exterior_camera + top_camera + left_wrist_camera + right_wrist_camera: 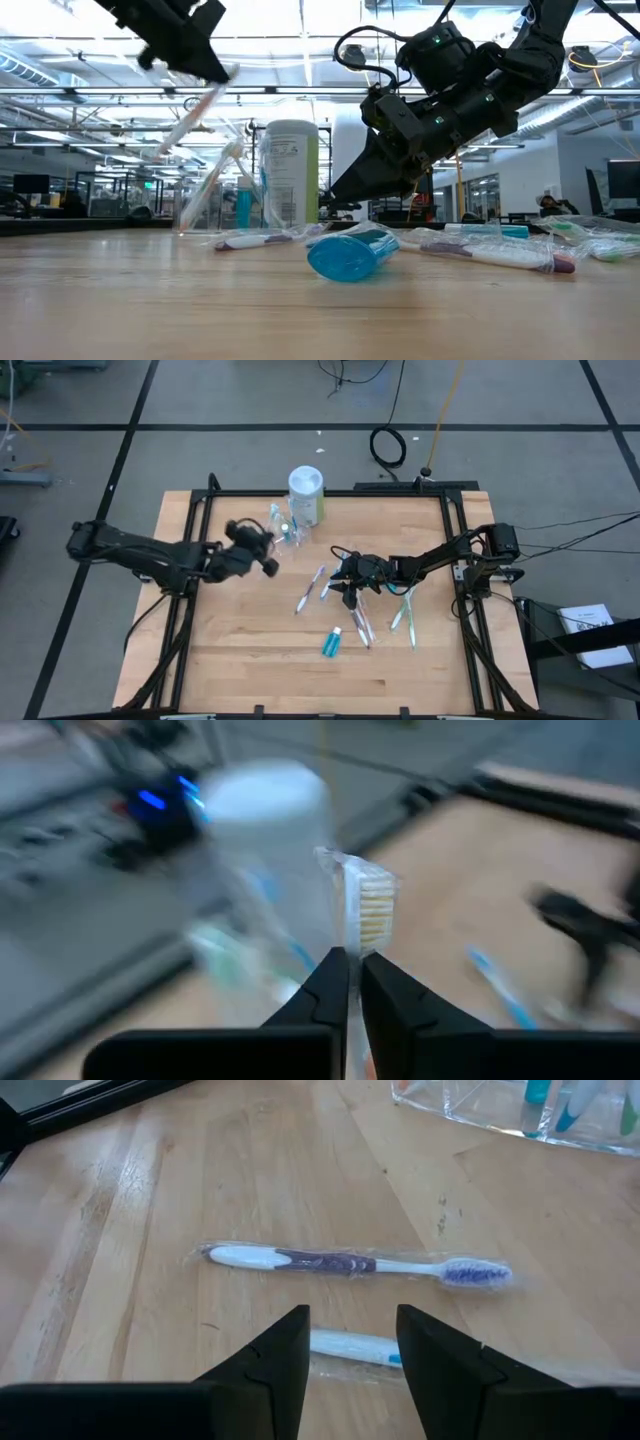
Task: Pick & Place toothbrushing station
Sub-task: Put the left orange toothbrush into the transparent organizer
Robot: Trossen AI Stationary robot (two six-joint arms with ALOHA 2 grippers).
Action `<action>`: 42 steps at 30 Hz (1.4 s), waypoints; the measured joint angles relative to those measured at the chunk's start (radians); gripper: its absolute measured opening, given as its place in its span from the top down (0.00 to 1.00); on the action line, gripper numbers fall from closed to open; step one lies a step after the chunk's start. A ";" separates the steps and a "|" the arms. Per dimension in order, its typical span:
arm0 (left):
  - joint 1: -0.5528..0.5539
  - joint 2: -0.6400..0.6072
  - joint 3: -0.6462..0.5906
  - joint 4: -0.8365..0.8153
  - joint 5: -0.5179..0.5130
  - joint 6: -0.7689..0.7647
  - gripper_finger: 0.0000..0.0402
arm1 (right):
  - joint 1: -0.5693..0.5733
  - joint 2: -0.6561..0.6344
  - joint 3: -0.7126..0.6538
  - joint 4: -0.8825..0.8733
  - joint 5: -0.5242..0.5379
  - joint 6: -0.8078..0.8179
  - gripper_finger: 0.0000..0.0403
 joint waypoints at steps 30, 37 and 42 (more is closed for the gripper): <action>0.332 -0.007 -0.439 0.795 0.156 0.258 0.96 | 0.065 -0.482 0.000 -0.807 0.212 0.131 0.65; 0.331 -0.004 -0.439 0.593 0.156 0.114 0.99 | 0.110 -0.519 0.000 -1.181 0.169 0.458 0.65; 0.332 -0.004 -0.439 0.598 0.166 0.096 0.93 | 0.150 -0.518 0.000 -1.392 0.072 0.728 0.65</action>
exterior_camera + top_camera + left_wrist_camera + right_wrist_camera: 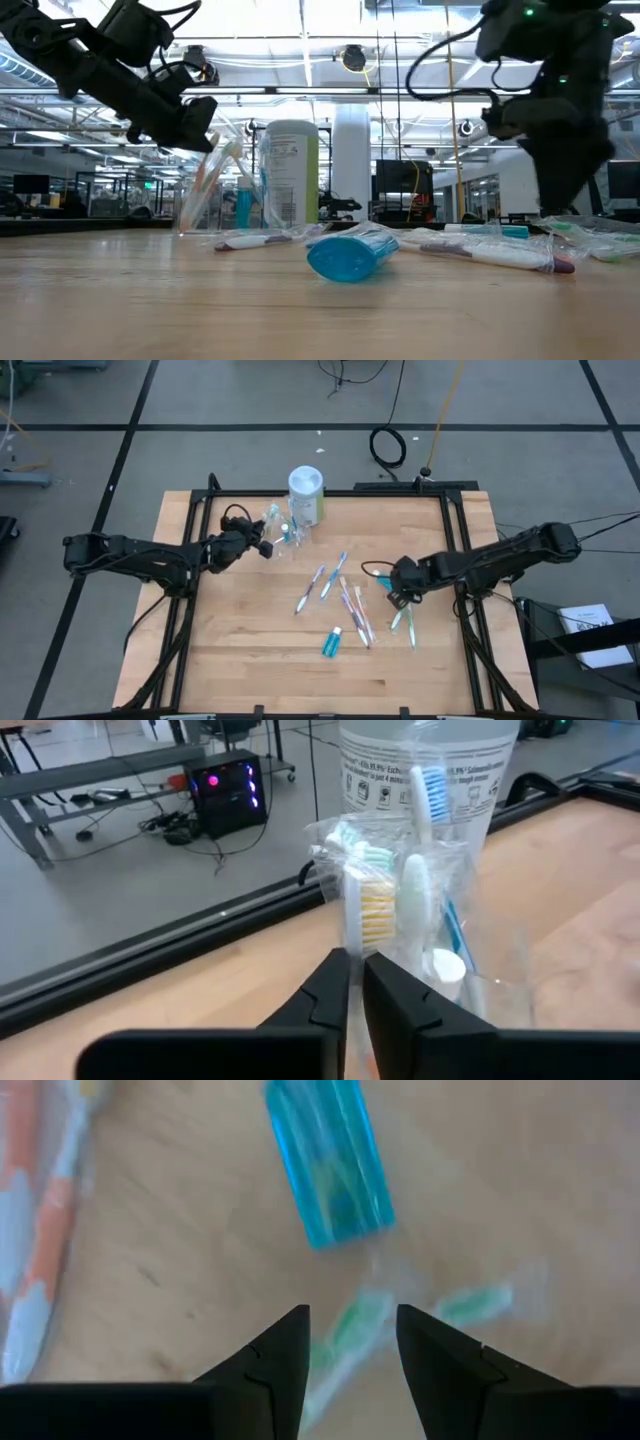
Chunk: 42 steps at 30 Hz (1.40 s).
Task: Pick & Place toothbrushing station
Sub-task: Put the left orange toothbrush into the transparent organizer, then put the green toothbrush into the transparent organizer
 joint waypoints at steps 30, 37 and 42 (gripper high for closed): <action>-0.078 -0.250 0.109 -0.243 0.005 0.129 0.52 | 0.125 -0.030 -0.209 0.178 -0.025 0.178 0.81; -0.111 -0.318 0.109 -0.242 0.004 0.141 0.53 | 0.125 -0.194 -0.213 0.225 -0.019 0.174 0.98; -0.137 -0.328 0.109 -0.231 0.018 0.146 0.54 | 0.125 -0.315 -0.213 0.381 0.073 0.060 0.95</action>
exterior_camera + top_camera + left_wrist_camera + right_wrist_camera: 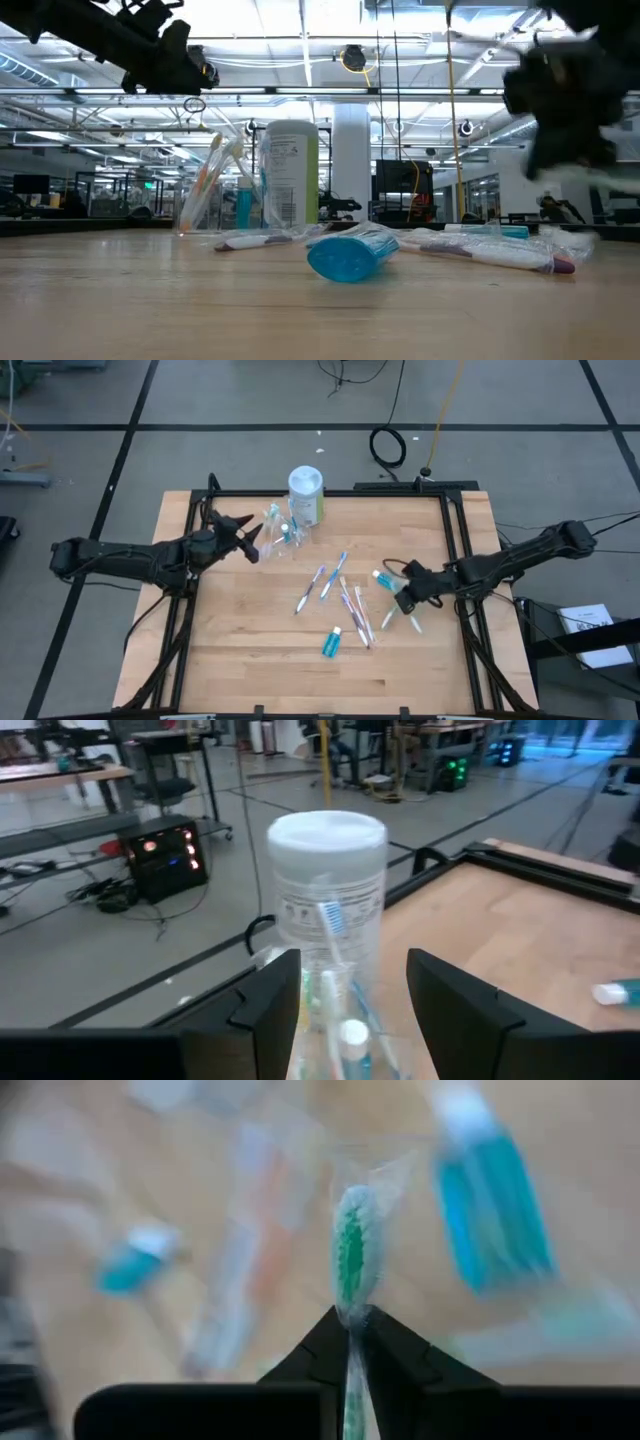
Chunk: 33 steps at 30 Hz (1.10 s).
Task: Pick & Place toothbrushing station
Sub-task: Put the green toothbrush into the transparent organizer
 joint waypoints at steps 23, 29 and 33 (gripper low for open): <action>-0.041 0.293 0.000 0.497 0.635 0.028 0.54 | -0.150 0.587 0.032 1.618 0.106 -1.027 0.98; -0.042 0.511 0.076 0.564 0.662 0.046 0.54 | -0.197 0.703 0.135 1.622 -0.061 -1.020 0.98; -0.042 0.639 0.161 0.556 0.725 0.037 0.54 | -0.205 0.730 0.168 1.616 -0.071 -1.021 0.96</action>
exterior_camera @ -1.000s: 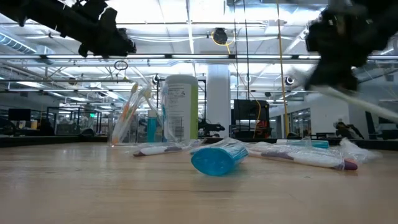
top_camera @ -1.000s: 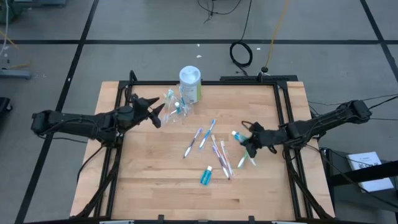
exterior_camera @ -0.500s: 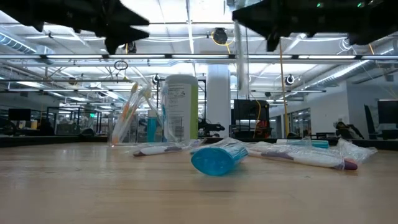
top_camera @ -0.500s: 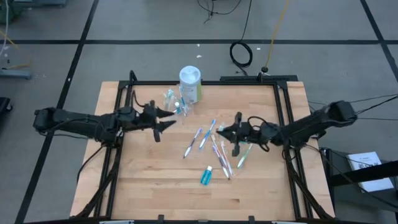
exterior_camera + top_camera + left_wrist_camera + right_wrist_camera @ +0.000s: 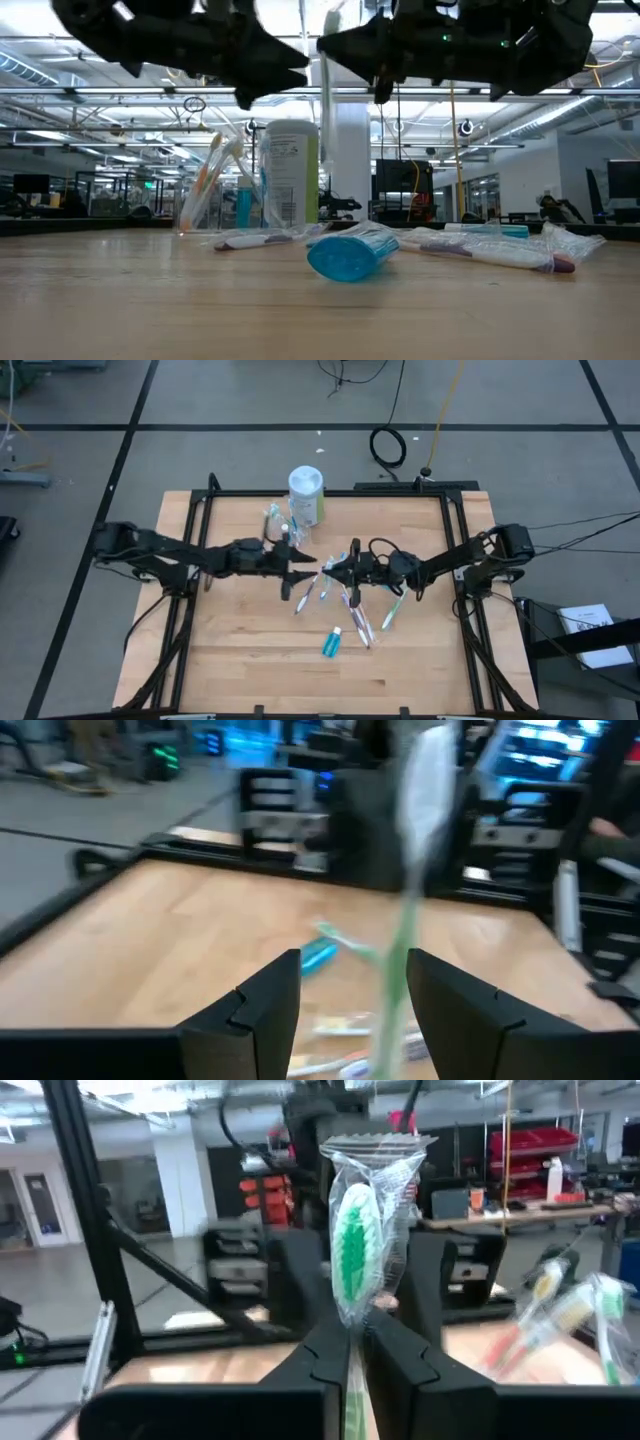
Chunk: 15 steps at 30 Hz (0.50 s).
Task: Pick & Place toothbrushing station
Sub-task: Put the green toothbrush into the transparent organizer
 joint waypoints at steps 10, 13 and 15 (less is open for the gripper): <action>0.000 0.145 0.114 0.000 0.083 -0.027 0.54 | -0.006 -0.008 0.000 -0.031 0.000 -0.004 0.97; 0.000 0.144 0.118 0.002 0.083 -0.031 0.58 | -0.006 -0.008 0.000 -0.035 0.001 -0.012 0.96; 0.000 0.144 0.118 0.004 0.076 -0.032 0.64 | -0.007 -0.008 0.000 -0.028 0.001 -0.014 0.96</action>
